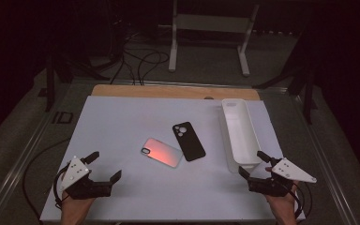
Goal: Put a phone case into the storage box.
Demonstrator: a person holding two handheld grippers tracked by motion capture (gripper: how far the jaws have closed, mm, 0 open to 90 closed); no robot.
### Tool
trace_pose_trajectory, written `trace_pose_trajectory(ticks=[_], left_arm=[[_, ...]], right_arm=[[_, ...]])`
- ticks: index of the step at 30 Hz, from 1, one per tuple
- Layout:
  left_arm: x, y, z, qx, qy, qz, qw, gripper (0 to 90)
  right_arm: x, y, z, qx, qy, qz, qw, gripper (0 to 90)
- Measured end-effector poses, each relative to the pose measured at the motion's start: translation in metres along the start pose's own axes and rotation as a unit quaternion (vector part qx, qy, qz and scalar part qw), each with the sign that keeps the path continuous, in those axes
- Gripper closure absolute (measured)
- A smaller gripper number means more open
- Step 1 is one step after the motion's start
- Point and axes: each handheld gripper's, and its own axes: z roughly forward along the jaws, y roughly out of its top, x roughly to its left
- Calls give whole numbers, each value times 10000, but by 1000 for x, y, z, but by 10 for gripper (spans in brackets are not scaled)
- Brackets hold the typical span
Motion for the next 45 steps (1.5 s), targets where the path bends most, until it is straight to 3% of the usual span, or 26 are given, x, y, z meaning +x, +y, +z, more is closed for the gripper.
trace_pose_trajectory(ticks=[18, 30, 37, 45], left_arm=[[2, 0, -2, 51, 206, -44, 9998, 0], [7, -4, -2, 61, 459, -110, 9989, 0], [7, -5, -3, 79, 512, -116, 9986, 0], [6, -5, -2, 98, 547, -91, 9984, 0]], right_arm=[[1, 0, 6, 7, 138, 47, 9999, 99], [3, 8, 16, -28, 200, 6, 9998, 99], [7, 17, 24, 123, 247, 107, 9996, 99], [17, 35, 39, 245, 457, -93, 9986, 88]])
